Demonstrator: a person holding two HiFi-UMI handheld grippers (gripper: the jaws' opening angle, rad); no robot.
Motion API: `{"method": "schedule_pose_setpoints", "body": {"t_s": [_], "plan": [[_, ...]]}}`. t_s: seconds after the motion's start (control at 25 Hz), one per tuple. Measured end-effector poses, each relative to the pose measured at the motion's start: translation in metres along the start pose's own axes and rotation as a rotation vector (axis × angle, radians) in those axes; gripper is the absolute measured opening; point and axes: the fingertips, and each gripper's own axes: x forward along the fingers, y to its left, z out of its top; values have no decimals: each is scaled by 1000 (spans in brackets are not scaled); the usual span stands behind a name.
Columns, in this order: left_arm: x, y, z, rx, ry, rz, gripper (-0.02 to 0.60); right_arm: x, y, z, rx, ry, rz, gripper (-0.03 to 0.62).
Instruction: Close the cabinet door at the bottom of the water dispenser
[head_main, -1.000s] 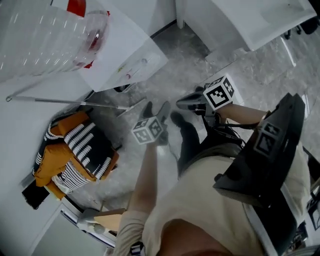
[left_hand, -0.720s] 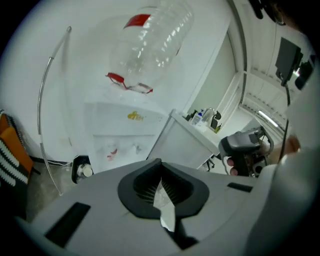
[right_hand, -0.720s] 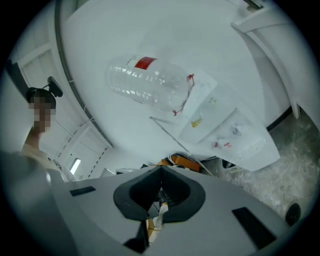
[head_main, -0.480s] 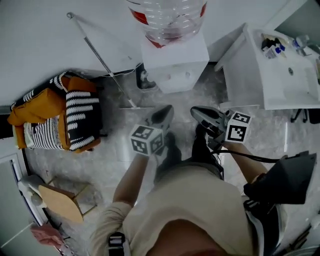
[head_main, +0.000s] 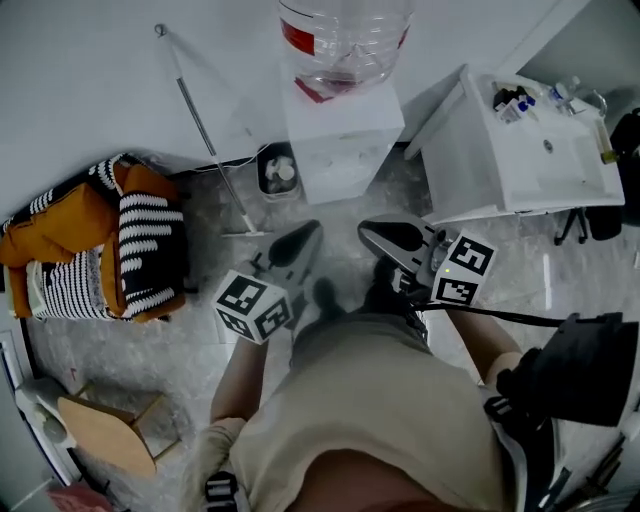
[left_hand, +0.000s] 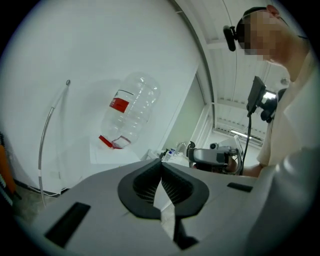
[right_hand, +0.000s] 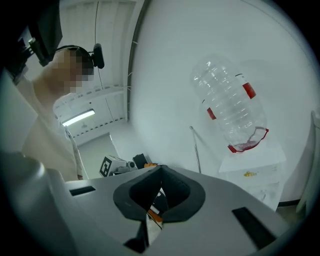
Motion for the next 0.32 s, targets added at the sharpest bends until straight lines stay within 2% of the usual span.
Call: {"method": "schedule_pose_setpoints", "body": {"t_s": [0.16,0.32], "plan": [[3,-15,2,19,-7,-72,-8,-19,11,-3,1,-16,-68,14],[15,-28,0,123,24,-55,-8,-46,11,-4,10,-42,-145,14]]}}
